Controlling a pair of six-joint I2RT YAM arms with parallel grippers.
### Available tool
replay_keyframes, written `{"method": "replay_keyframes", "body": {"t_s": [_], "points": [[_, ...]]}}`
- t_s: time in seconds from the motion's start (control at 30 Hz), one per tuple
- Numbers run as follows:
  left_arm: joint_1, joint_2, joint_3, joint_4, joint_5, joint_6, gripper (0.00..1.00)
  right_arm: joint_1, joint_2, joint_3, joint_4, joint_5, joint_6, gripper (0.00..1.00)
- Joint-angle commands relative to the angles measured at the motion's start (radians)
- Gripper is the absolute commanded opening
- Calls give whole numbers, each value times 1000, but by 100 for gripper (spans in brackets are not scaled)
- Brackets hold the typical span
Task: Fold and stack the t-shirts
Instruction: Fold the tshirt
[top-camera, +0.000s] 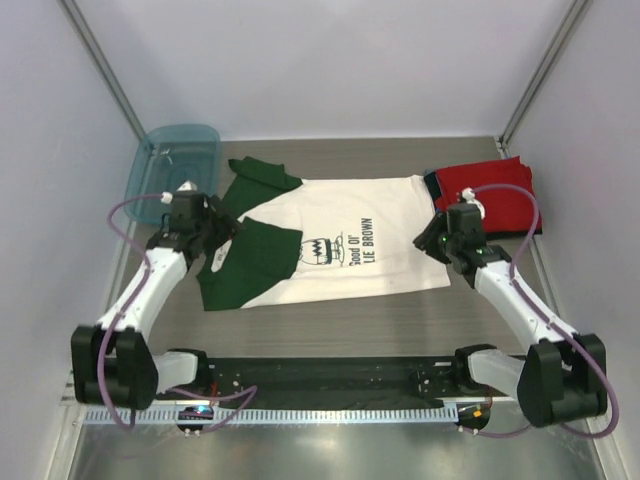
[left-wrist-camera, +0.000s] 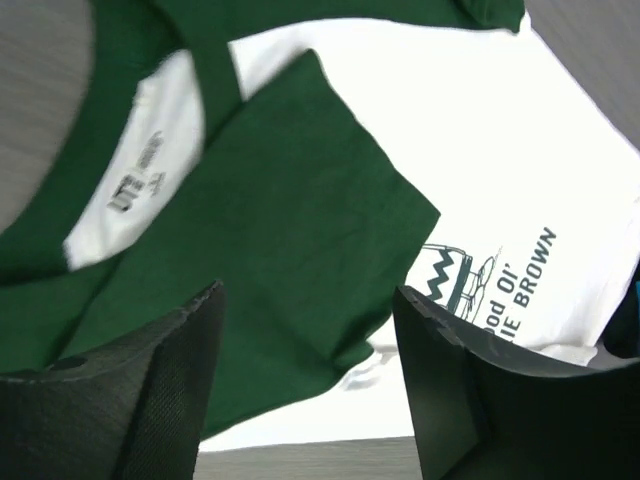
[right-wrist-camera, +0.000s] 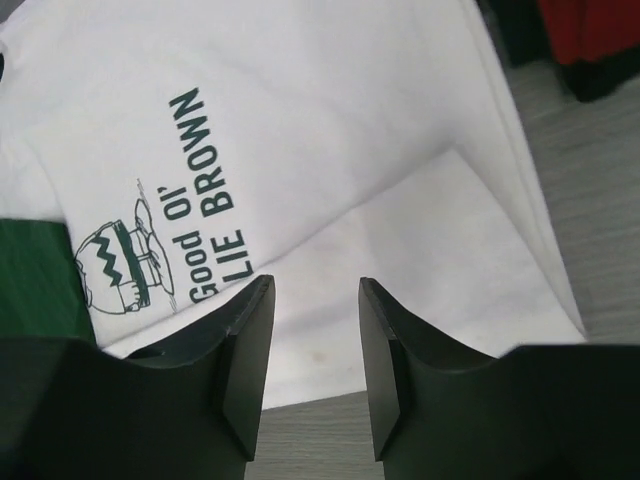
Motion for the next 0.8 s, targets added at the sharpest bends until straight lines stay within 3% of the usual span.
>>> {"method": "replay_keyframes", "body": {"t_s": [0.0,0.13,0.17,0.4,0.53,0.77], "points": [[-34,119,93,85,22,71,67,56,89,119,56,79,-72,44],[-58,236,151,136,-18,96,64,58,188,164,68,85,-109,37],[-60,274,162,145,-76,103,64,61,222,169,83,21,-124,35],[-60,412,260,180,-89,151,62,208,420,306,217,-146,-89,37],[-58,482,301,203,-76,179,61,284,533,371,383,-255,2,36],[-57,578,370,183,-55,206,59,413,793,587,416,-246,64,35]]}}
